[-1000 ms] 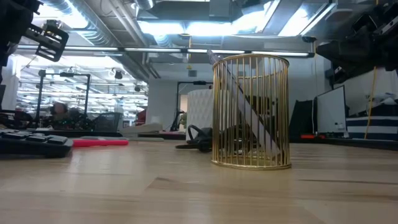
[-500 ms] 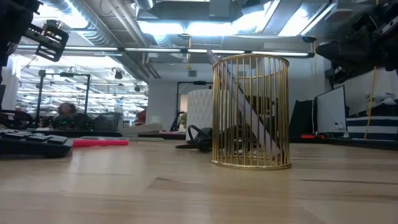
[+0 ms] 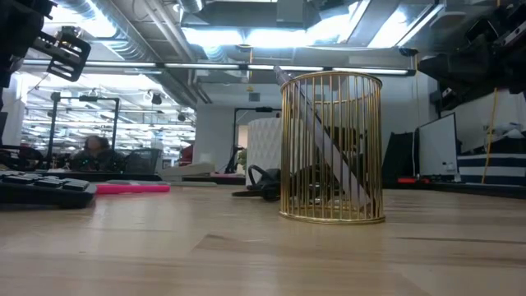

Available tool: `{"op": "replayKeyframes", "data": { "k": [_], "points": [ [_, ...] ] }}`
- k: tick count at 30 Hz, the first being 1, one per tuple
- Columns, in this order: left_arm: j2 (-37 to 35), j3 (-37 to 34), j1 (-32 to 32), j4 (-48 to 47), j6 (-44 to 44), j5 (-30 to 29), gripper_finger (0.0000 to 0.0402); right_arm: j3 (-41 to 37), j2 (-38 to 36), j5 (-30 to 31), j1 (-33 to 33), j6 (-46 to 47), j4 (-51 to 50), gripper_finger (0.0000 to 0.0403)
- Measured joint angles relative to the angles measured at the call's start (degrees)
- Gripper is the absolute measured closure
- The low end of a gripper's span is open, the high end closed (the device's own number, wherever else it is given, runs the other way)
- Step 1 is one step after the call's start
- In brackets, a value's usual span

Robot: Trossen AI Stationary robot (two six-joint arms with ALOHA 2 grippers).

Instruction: Screw lightbulb

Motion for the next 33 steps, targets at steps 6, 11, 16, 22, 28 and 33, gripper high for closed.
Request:
{"op": "replayKeyframes", "data": {
  "k": [6, 11, 16, 22, 28, 33],
  "points": [
    [0.01, -0.01, -0.02, 0.02, -0.01, 0.0, 0.0402, 0.0, 0.01, 0.02, 0.0, 0.0, 0.19, 0.0391],
    [-0.01, -0.01, -0.02, 0.0, -0.01, 0.0, 0.0402, 0.0, 0.0, 0.0, 0.0, 0.26, 0.15, 0.0391],
    [0.01, 0.01, 0.0, 0.02, -0.01, 0.0, 0.0402, 0.0, -0.01, 0.0, 0.02, 3.48, 0.15, 0.0391],
    [-0.01, -0.15, 0.0, 1.11, 3.5, -0.01, 0.0402, 0.0, 0.01, 0.02, 0.0, 3.87, 0.88, 0.0391],
    [-0.01, -0.32, -0.02, 6.74, 2.78, -0.02, 0.0402, 0.0, -0.01, 1.07, 0.0, 3.87, 4.76, 0.0391],
    [-0.01, -0.27, -0.02, 19.83, 11.13, -0.03, 0.0402, 0.0, -0.01, -2.19, 0.0, 3.87, 7.67, 0.0391]
  ]
}}
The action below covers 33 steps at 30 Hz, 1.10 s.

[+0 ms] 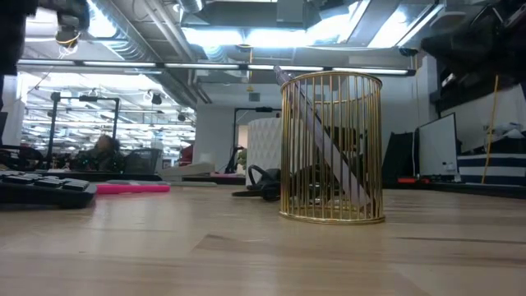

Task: Screw lightbulb
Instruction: Insert the lightbulb into the lamp

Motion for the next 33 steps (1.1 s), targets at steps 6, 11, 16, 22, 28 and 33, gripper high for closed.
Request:
{"op": "replayKeyframes", "data": {
  "k": [6, 11, 16, 22, 28, 33],
  "points": [
    [0.0, 0.13, 0.0, 12.6, 8.77, 0.01, 0.0402, 0.0, 0.0, -3.52, 0.0, -0.37, -0.07, 0.0391],
    [0.0, 0.13, 0.0, 12.91, 8.51, 0.01, 0.0402, 0.0, 0.0, -3.85, 0.0, -2.01, -0.48, 0.0391],
    [0.0, 0.15, 0.01, 12.56, 7.35, 0.01, 0.0402, 0.0, 0.0, -3.77, 0.0, -2.16, -0.48, 0.0391],
    [0.0, 0.2, 0.0, 12.68, 8.31, -0.1, 0.0402, 0.0, 0.01, -1.76, 0.0, -3.85, -1.93, 0.0391],
    [0.0, 0.22, 0.0, 13.04, 9.09, -5.64, 0.0401, 0.0, 0.24, -1.71, 0.0, -2.53, -3.99, 0.0391],
    [0.0, 0.22, 0.02, 13.16, 3.68, -16.46, 0.0402, 0.01, 0.8, 2.76, 0.01, 4.16, -3.88, 0.0391]
  ]
}}
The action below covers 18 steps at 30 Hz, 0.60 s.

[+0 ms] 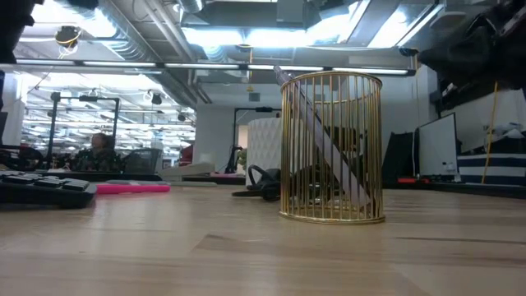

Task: Screw lightbulb
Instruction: Insert the lightbulb into the lamp

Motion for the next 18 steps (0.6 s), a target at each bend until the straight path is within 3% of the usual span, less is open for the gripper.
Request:
{"op": "replayKeyframes", "data": {
  "k": [4, 8, 18],
  "points": [
    [0.0, 0.0, 0.0, 0.29, 1.34, -7.07, 0.0402, -0.01, 0.57, 2.38, -0.01, 2.73, 0.03, 0.0391],
    [0.0, 0.02, 0.0, 0.78, -0.05, -9.89, 0.0402, -0.01, 0.88, 2.51, 0.01, 3.23, 0.0, 0.0391],
    [0.07, 0.13, -0.02, -4.62, -20.69, -11.31, 0.0402, -0.01, 0.88, 2.48, 0.01, 3.36, 0.05, 0.0391]
  ]
}}
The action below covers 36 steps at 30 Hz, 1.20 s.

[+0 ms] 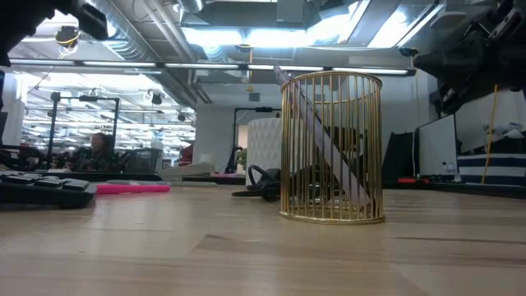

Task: Screw lightbulb
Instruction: Insert the lightbulb into the lamp

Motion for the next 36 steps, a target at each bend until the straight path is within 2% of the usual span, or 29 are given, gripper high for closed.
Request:
{"op": "replayKeyframes", "data": {
  "k": [7, 14, 18, 23, 27, 29, 31, 34, 36],
  "points": [
    [2.25, 0.0, 0.0, -2.61, -7.24, -4.58, 0.0402, 0.02, 0.0, 0.0, 0.01, 0.0, 0.0, 0.0391],
    [6.79, 0.24, 0.02, -1.8, -9.08, -13.53, 0.0402, 0.0, 0.0, 0.0, -0.01, -0.43, 0.0, 0.0391],
    [10.4, 2.89, 0.0, -1.63, -9.1, -19.41, 0.0402, 0.0, 0.0, 0.75, -0.01, -2.15, 0.0, 0.0391],
    [15.06, 4.67, 0.02, 6.81, -5.22, -27.38, 0.0402, 0.0, 0.0, 1.55, -0.01, -3.61, 0.0, 0.0391],
    [17.42, 4.76, 0.01, 7.81, -1.21, -27.71, 0.0402, 0.0, 0.0, 1.55, -0.01, -3.63, 0.02, 0.0391],
    [18.68, 4.73, 0.01, 6.78, -3.83, -27.71, 0.0401, 0.0, 0.0, 1.57, -0.01, -3.63, 0.0, 0.0391],
    [20.33, 4.66, 0.23, 10.28, -7.59, -27.64, 0.0402, 0.02, 0.0, 1.57, -0.01, -3.65, 0.0, 0.0391],
    [22.36, 4.85, 0.39, 17.64, -9.91, -21.76, 0.0402, 0.01, 0.0, 1.6, -0.01, -3.65, 0.0, 0.0391],
    [23.89, 6.53, 0.24, 17.28, -13.19, -16.53, 0.0402, 0.02, 0.0, 1.6, -0.01, -3.67, 0.0, 0.0391]
  ]
}}
